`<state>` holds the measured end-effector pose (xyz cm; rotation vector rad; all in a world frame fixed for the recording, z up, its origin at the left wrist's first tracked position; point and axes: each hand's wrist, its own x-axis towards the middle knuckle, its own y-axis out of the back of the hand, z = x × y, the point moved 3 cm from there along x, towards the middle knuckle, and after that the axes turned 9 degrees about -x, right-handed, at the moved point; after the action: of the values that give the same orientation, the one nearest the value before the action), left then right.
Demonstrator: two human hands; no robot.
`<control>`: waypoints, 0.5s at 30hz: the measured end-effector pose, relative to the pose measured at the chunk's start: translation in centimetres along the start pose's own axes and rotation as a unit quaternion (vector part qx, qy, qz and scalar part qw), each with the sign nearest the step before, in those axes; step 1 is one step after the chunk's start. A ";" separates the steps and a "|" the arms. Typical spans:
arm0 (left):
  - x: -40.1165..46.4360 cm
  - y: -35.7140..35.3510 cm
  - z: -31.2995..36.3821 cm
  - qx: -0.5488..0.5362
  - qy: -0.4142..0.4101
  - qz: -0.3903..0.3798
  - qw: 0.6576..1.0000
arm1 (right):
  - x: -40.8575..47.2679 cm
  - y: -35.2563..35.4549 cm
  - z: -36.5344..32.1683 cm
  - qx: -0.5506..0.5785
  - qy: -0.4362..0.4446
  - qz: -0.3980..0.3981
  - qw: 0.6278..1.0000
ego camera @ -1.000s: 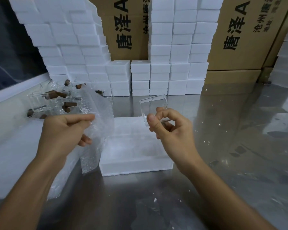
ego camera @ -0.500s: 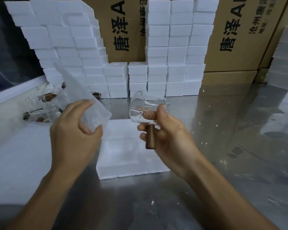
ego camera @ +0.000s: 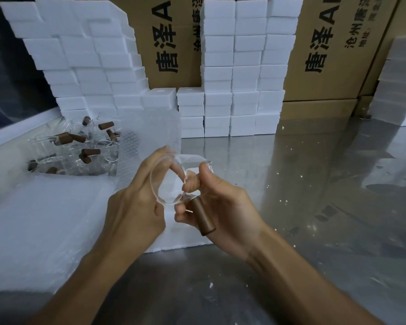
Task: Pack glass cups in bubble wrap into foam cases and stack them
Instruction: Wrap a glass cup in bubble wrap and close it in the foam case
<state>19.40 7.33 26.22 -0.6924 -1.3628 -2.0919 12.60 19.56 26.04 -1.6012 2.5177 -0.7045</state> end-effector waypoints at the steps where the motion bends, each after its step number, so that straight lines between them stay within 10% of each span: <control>1: 0.0 0.0 -0.1 0.000 0.006 -0.003 1.000 | 0.0 0.0 0.1 0.001 -0.004 -0.003 1.000; 15: -0.3 -0.5 -1.5 0.011 0.032 0.067 0.997 | 0.6 1.2 0.9 -0.028 0.005 0.111 0.993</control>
<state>19.07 6.18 25.15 -0.6832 -1.2668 -1.9738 11.60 19.19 24.78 -1.3044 2.6877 -0.6224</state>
